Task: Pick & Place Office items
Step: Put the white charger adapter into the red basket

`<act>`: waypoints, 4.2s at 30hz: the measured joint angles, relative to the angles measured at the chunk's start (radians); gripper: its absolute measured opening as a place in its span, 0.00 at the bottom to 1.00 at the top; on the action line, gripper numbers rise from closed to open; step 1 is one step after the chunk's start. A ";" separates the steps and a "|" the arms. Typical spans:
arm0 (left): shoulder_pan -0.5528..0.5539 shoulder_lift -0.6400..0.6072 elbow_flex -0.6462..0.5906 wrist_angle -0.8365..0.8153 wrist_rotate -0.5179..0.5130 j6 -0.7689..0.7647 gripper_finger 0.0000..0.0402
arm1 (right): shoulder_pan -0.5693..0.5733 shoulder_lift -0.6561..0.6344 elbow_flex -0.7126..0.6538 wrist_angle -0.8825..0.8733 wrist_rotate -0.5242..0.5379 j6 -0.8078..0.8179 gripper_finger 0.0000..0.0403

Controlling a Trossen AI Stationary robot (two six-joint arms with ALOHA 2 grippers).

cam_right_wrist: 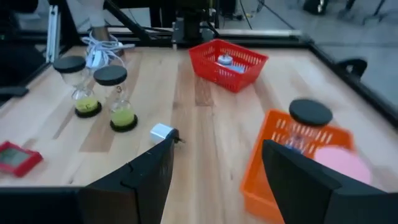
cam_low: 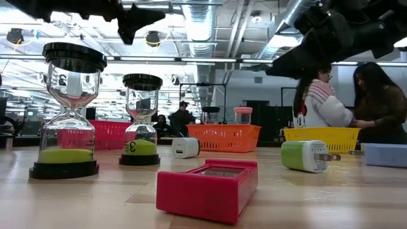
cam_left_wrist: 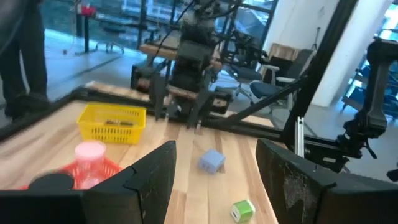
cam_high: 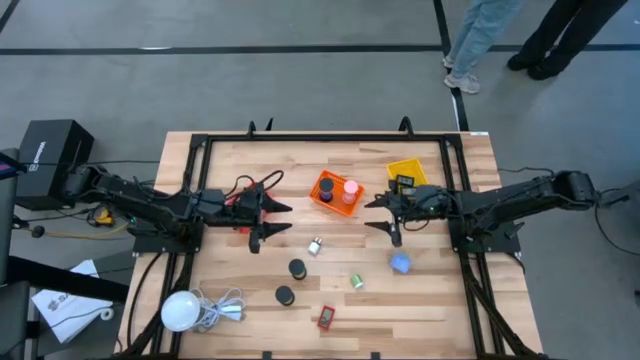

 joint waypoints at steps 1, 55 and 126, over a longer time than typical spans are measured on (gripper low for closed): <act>-0.002 0.014 0.014 0.002 0.001 0.013 0.54 | -0.007 0.000 0.000 -0.005 0.000 0.011 0.58; 0.093 0.897 0.867 -1.107 0.112 -0.552 0.54 | -0.111 0.003 0.000 -0.085 -0.003 0.008 0.58; 0.184 0.168 0.255 -1.430 -0.164 -0.888 0.34 | -0.110 0.003 0.000 -0.099 -0.003 0.008 0.58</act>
